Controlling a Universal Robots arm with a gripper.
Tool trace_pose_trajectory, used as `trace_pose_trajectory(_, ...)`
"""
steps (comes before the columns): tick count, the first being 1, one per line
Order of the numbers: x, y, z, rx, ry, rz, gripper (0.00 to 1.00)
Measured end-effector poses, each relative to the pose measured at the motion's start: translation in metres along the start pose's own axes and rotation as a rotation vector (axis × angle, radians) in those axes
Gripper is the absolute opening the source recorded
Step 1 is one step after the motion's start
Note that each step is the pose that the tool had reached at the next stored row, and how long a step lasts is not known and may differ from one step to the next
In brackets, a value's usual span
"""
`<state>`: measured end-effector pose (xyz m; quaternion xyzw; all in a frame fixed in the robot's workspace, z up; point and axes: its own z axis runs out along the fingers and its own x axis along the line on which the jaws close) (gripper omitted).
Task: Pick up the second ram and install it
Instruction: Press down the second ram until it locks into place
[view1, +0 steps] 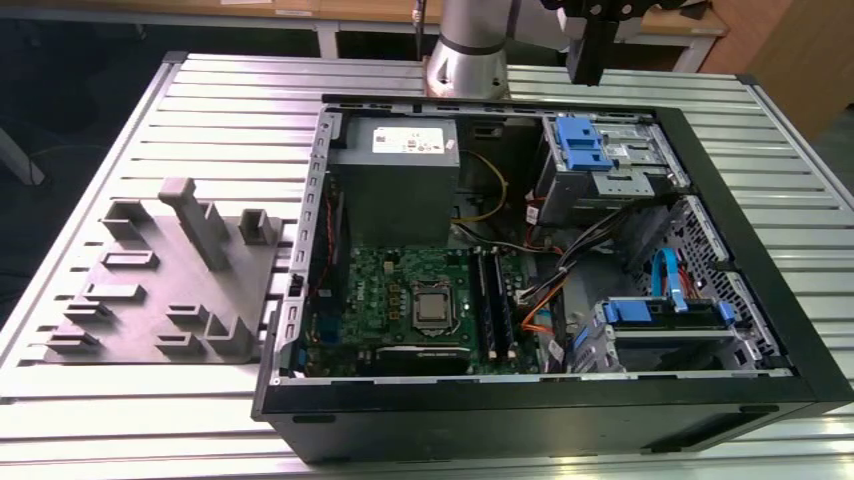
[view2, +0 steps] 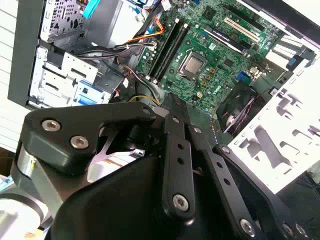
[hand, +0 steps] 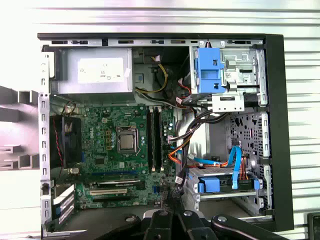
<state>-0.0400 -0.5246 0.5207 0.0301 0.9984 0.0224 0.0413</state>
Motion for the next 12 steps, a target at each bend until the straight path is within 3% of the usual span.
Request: trace_pose_trajectory(12,0.0,0.0,0.0005,0.0,0.0,0.0,0.07)
